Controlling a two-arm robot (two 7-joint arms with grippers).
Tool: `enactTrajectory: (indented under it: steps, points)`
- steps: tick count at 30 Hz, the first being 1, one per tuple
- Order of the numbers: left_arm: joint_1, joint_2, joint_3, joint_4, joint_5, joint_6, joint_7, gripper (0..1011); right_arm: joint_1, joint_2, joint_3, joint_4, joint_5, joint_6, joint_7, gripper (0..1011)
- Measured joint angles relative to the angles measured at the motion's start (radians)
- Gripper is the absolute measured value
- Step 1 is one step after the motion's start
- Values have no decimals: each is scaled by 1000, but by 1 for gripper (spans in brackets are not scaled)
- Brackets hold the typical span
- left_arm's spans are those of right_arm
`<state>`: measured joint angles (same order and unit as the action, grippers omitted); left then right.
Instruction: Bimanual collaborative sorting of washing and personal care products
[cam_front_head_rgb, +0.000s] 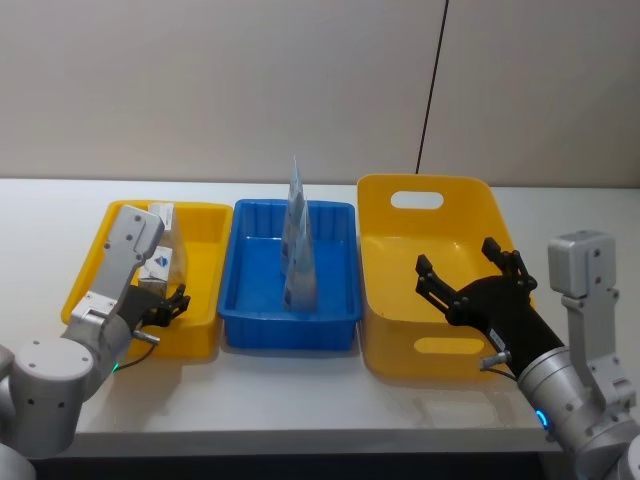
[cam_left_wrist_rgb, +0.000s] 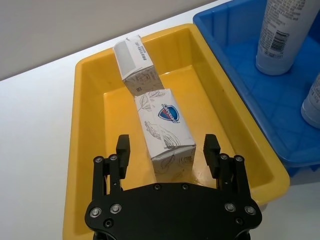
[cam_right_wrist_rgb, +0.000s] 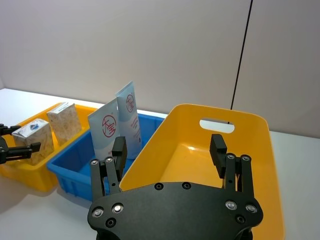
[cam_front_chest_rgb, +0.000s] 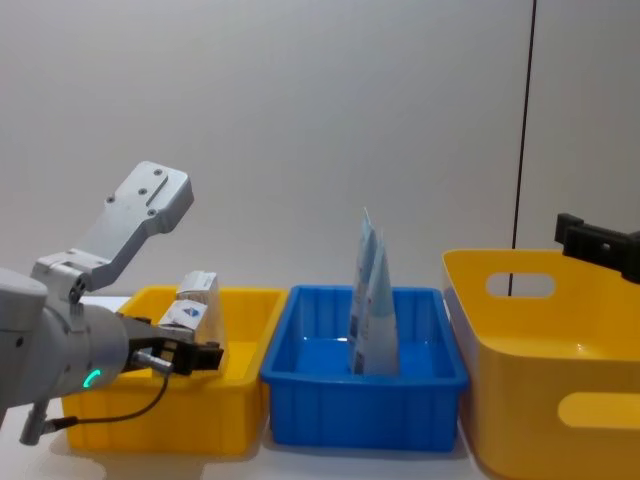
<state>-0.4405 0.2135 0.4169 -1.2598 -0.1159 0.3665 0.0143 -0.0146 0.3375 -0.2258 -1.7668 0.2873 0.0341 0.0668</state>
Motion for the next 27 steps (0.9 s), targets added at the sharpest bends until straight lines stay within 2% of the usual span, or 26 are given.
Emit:
enactTrajectory:
  steps: [8,9,14,20,27]
  points:
    - [-5,-11,-10,24,4,-25,2,665,0,0,0,0,0,0,0,1002]
    - [-6,-12,-12,26,5,-30,3,665,0,0,0,0,0,0,0,1002]
    - [-6,-17,-19,33,10,-52,11,462,0,0,0,0,0,0,0,1002]
    - [-4,-23,-28,37,15,-74,19,377,0,0,0,0,0,0,0,1002]
    - [-1,-26,-34,30,22,-81,23,359,0,0,0,0,0,0,0,1002]
